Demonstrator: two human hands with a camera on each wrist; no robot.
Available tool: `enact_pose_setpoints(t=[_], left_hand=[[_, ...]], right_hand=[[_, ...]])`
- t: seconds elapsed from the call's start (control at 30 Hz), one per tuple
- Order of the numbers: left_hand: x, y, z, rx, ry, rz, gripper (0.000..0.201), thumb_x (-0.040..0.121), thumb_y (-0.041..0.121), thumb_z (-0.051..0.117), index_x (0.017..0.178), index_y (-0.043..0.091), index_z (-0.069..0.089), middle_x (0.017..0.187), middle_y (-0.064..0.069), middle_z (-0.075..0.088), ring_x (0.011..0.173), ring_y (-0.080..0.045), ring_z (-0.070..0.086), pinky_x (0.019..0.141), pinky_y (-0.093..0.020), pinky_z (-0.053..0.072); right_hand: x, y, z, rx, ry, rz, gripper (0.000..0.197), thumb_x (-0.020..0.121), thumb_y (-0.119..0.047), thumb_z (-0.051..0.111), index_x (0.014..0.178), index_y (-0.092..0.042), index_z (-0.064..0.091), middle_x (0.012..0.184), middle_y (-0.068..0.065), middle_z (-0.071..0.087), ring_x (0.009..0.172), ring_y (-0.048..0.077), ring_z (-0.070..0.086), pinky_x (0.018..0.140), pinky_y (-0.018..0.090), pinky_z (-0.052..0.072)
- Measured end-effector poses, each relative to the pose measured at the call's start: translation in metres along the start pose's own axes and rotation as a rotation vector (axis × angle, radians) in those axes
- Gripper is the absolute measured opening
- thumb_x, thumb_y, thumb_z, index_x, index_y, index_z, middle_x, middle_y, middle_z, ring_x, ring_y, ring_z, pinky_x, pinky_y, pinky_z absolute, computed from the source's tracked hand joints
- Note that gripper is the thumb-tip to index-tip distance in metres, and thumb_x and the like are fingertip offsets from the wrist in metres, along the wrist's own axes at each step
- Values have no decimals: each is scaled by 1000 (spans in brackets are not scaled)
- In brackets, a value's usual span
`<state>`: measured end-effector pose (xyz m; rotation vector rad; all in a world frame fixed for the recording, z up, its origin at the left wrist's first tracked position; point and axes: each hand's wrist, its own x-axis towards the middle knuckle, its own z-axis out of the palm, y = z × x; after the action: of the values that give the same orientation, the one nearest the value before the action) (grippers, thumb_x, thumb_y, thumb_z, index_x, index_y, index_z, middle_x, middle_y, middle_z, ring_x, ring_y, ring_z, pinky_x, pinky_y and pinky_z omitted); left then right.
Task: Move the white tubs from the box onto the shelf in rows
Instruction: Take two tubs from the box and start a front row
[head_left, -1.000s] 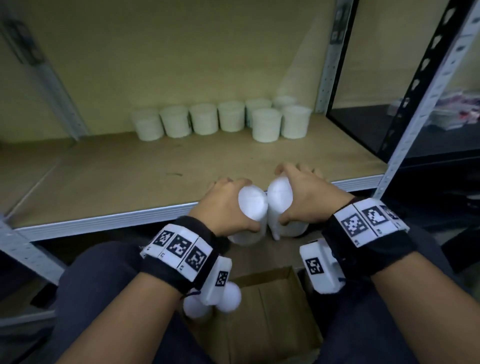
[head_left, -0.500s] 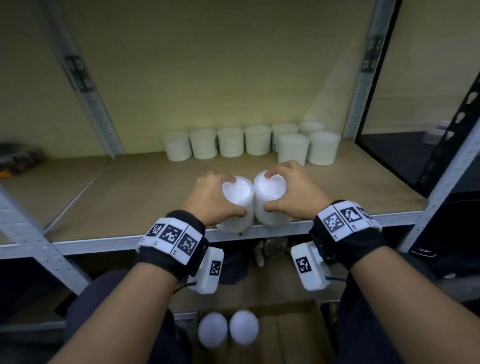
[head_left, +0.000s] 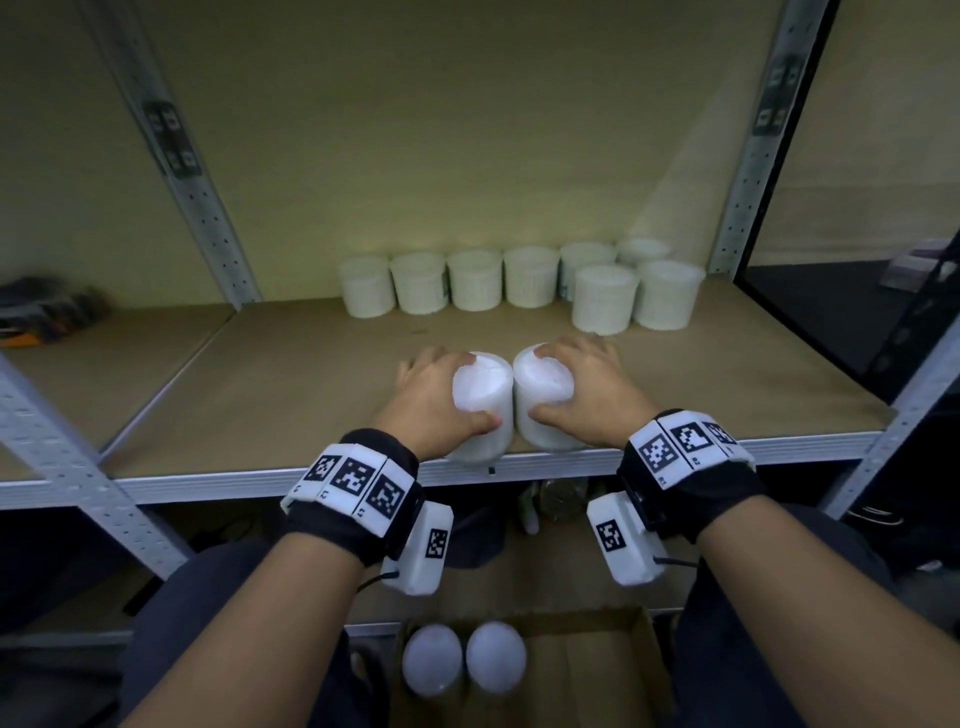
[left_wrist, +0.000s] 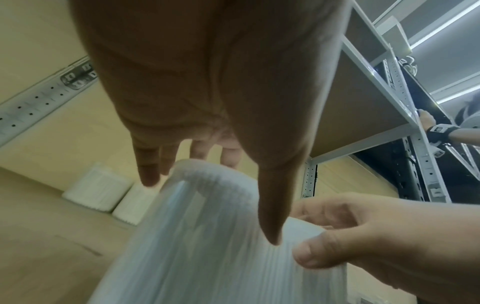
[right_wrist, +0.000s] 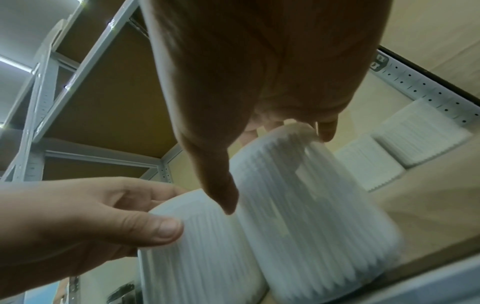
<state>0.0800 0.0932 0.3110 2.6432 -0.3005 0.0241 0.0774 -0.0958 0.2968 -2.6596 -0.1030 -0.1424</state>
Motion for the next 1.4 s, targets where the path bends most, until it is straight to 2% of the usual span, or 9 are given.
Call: enact_pose_setpoints(t=[0.1, 0.2, 0.3, 0.37, 0.47, 0.67, 0.83, 1.23, 1.4], left_hand=[[-7, -1, -5, 18, 22, 19, 72, 70, 46, 74, 134, 31, 43, 138, 4, 36, 128, -23, 26, 110, -45, 31], [-15, 1, -10, 27, 85, 83, 47, 78, 40, 70, 121, 28, 56, 128, 4, 44, 125, -19, 32, 106, -35, 33], [-20, 6, -12, 52, 105, 122, 26, 84, 31, 64, 109, 23, 64, 111, 3, 53, 113, -16, 45, 89, -22, 34], [-21, 8, -10, 52, 94, 118, 21, 86, 25, 61, 106, 21, 66, 110, 2, 56, 108, -15, 50, 82, -19, 33], [-20, 9, -8, 57, 113, 122, 20, 88, 18, 59, 106, 19, 67, 114, -1, 58, 107, -15, 52, 80, -19, 34], [-8, 8, -5, 42, 149, 108, 18, 88, 20, 62, 104, 20, 69, 112, -1, 63, 101, -16, 59, 78, -20, 38], [19, 5, -1, 78, 139, 100, 20, 89, 15, 60, 106, 19, 70, 111, -6, 67, 104, -22, 61, 87, -32, 51], [105, -1, 1, 76, 122, 63, 26, 91, 5, 54, 109, 14, 69, 118, -9, 66, 109, -25, 62, 95, -35, 51], [136, -3, 1, 1, 133, 56, 25, 91, 4, 52, 106, 9, 71, 115, -13, 67, 102, -27, 65, 92, -37, 53]], right_hand=[[-9, -1, -10, -22, 23, 0, 67, 74, -38, 72, 135, -30, 46, 145, -2, 34, 140, 22, 21, 117, 41, 24], [-15, -3, -23, -71, 24, -32, 48, 79, -34, 68, 125, -27, 56, 132, -1, 46, 130, 20, 36, 108, 35, 31], [-18, -7, -30, -95, -5, -59, 37, 83, -24, 63, 120, -18, 63, 127, 3, 57, 120, 19, 51, 99, 27, 41], [-20, -9, -30, -103, -1, -60, 33, 85, -19, 59, 118, -16, 65, 125, 3, 60, 118, 18, 54, 97, 27, 43], [-20, -10, -29, -94, 23, -60, 31, 86, -18, 59, 116, -15, 67, 124, 3, 62, 116, 17, 56, 95, 27, 44], [-8, -8, -27, -101, 24, -41, 30, 87, -22, 61, 116, -17, 67, 123, 1, 64, 115, 18, 59, 95, 29, 46], [17, -7, -22, -111, 32, -6, 28, 85, -21, 63, 112, -18, 68, 120, 3, 66, 111, 21, 61, 95, 34, 51], [88, 2, -18, -145, 64, 49, 26, 87, -23, 63, 112, -18, 68, 119, 3, 67, 111, 22, 61, 91, 28, 46], [119, 5, -19, -159, 49, 83, 26, 89, -22, 61, 113, -17, 68, 119, 7, 66, 109, 25, 61, 89, 29, 47]])
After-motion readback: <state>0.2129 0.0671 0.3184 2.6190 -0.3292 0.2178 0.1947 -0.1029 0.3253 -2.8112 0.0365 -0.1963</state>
